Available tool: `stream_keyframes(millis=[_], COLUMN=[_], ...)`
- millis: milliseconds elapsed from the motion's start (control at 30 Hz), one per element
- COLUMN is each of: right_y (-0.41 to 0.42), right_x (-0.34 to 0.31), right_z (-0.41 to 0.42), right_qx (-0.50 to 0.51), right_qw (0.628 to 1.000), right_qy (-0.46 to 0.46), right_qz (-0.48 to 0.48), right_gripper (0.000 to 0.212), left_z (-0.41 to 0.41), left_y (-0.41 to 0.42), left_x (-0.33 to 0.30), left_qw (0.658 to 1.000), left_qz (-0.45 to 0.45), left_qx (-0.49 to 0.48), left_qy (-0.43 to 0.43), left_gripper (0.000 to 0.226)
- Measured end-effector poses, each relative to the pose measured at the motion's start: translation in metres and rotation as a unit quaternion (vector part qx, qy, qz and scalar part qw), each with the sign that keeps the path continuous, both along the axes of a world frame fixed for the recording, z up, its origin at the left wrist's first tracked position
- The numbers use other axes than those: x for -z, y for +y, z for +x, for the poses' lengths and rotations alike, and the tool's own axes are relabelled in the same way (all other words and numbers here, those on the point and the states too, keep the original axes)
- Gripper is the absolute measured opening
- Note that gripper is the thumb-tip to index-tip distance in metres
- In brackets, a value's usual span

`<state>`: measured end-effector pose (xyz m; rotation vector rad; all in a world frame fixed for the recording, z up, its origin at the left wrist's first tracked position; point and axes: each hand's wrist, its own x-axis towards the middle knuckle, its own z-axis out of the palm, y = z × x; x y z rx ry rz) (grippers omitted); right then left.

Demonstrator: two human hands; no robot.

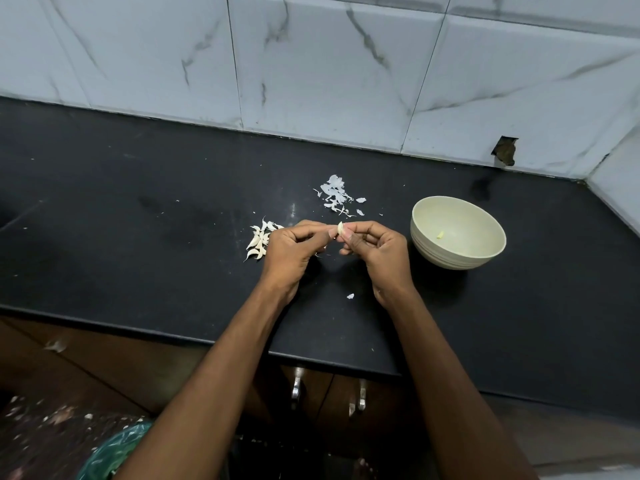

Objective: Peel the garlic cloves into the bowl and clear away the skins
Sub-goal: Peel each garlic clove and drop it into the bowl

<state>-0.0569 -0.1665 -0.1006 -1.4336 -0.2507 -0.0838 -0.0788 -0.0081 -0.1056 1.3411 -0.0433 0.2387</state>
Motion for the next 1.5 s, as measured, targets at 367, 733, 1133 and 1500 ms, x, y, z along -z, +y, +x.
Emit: stream_keyframes(millis=[367,733,1133,1500], right_y=[-0.0004,-0.0007,0.0022,0.0010], right_x=[-0.0003,-0.0014,-0.0012,0.0011], right_z=[-0.0016,-0.0009,-0.0015,0.0014], right_qx=[-0.025,-0.018,0.006,0.007], right_qw=[0.999,0.999,0.998,1.000], right_qy=[0.027,0.032,-0.023,-0.019], right_qz=[0.010,0.014,-0.052,-0.018], right_gripper=[0.006,0.009,0.012,0.013], left_z=[0.0007,-0.0003,-0.0006,0.0001], left_y=[0.0008,0.0001,-0.0026,-0.0053], left_x=[0.0005,-0.0010,-0.0007,-0.0010], left_qw=[1.000,1.000,0.999,0.999], left_qz=[0.004,-0.006,0.006,0.029], left_qx=[0.000,0.002,-0.036,-0.029], left_qy=[0.008,0.006,0.019,0.020], left_gripper=[0.008,0.007,0.003,0.003])
